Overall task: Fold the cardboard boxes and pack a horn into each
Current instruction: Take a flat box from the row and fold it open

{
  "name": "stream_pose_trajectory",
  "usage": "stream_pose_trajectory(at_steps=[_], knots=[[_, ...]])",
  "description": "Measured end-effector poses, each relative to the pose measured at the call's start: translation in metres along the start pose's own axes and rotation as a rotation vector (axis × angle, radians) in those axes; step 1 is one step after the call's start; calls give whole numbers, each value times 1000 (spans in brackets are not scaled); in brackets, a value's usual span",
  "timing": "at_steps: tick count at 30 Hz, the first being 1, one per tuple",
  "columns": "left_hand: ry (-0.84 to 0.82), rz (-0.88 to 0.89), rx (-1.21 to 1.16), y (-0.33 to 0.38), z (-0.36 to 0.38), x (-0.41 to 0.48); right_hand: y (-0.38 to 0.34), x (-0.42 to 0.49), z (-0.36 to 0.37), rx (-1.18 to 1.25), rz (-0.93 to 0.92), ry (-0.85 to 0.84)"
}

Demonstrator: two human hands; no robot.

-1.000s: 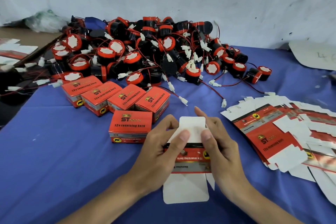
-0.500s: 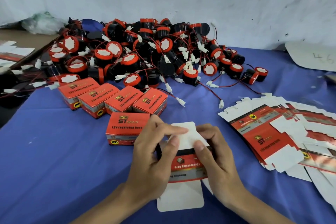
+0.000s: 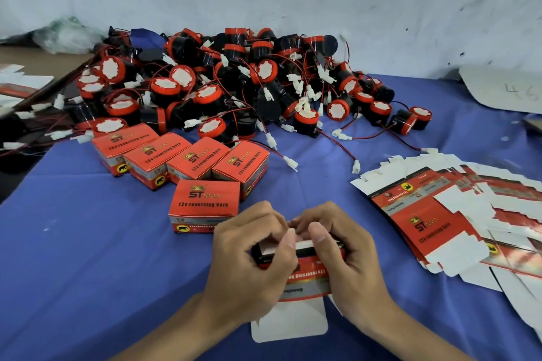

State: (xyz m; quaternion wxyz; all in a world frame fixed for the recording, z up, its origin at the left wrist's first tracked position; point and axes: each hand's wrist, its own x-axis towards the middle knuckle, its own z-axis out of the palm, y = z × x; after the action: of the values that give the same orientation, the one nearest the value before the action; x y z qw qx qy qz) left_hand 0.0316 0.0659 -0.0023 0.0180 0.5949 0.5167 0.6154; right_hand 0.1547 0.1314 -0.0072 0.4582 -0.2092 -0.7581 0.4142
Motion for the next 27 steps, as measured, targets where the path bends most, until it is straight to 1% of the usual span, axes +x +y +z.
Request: stream_pose_trajectory(at_steps=[2,5,7,9,10,11,12,13,14,15,16,17,18,20,21,22,24,27], knots=[[-26,9,-3,-1,1,-3,0,0,0,-18,-30,-5],[-78,-25,-49,1,1,-4,0,1,-3,-43,-75,25],[-168,-71,-38,4,-2,-3,0,4,-5,-69,-129,84],[-278,-139,5,6,-3,-1,0,9,-9,-79,-176,185],[-302,-157,43,5,-4,0,0,12,-11,-97,-179,246],[-281,-146,103,4,-4,1,0,14,-14,-141,-179,310],[-224,-111,167,3,-5,3,-2,15,-17,-202,-184,356],[-147,-74,216,2,-6,6,-3,14,-20,-260,-185,359],[-76,-48,244,0,-6,8,-6,13,-20,-283,-150,320],[-30,-27,263,-1,-7,9,-8,10,-17,-265,-74,252],[-22,-11,280,-2,-6,8,-12,9,-14,-191,27,172],[-53,-6,288,-2,-4,6,-14,7,-9,-58,122,92],[-118,-13,284,-2,-2,2,-17,6,-5,106,205,31],[-269,-13,262,-2,4,-7,-16,5,-3,377,353,0],[-324,-10,244,-1,6,-11,-15,6,-5,467,408,2],[-364,-19,203,-1,9,-14,-15,7,-7,528,445,3],[-432,-71,94,-1,11,-16,-14,10,-13,582,459,-35],[-518,-126,19,-7,9,-19,-8,9,-18,573,463,-93]])
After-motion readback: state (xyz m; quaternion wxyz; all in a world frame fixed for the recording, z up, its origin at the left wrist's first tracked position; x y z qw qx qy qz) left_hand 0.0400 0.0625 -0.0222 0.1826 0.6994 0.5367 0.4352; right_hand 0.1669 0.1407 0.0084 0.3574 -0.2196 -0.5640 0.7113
